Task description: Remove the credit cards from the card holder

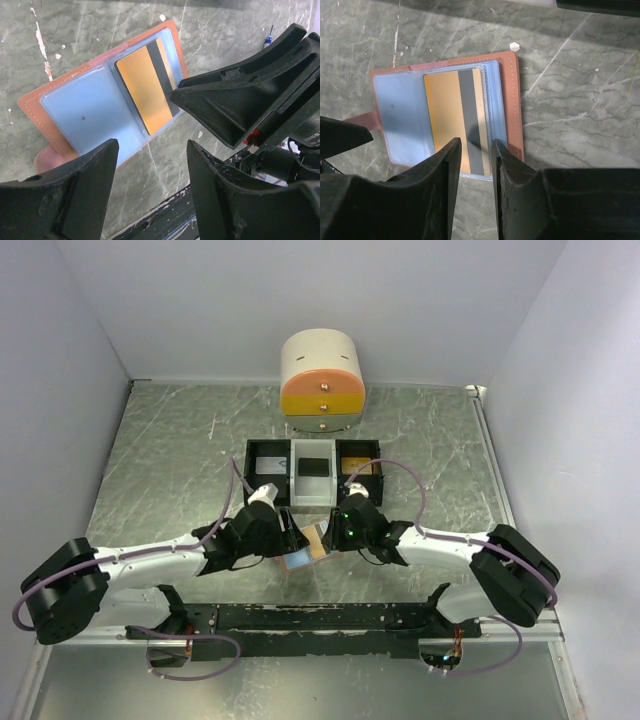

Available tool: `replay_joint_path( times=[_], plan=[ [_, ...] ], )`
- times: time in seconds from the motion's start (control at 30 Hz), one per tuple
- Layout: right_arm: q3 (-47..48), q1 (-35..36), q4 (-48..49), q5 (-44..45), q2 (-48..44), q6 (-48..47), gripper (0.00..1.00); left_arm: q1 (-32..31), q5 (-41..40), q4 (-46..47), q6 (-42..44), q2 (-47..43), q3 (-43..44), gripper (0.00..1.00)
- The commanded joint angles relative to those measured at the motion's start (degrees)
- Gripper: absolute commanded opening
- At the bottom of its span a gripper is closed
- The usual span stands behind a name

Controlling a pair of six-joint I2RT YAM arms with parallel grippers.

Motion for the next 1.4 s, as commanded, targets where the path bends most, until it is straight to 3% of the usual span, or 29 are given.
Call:
replay_joint_path(
  times=[0.0,0.5,0.87,1.37],
  plan=[
    [0.34,-0.24,1.48,-1.43,0.56,-0.15,0.30,-0.43,1.67,3.10,0.52,1.14,1.29,0.68],
    [-3.56,-0.22,5.56,-6.99,-0.98,3.07,0.24,-0.44,2.43,3.75,0.93,4.20,1.51,0.63],
    [0.45,-1.75,-0.03,-1.05,-3.26,0.22,0.26,-0.43,3.28,4.56,1.13,6.03,2.36,0.61],
    [-2.68,-4.37,7.16,-12.40,3.09,1.35,0.26,-0.43,3.51,6.64,0.02,8.58,1.42,0.59]
  ],
)
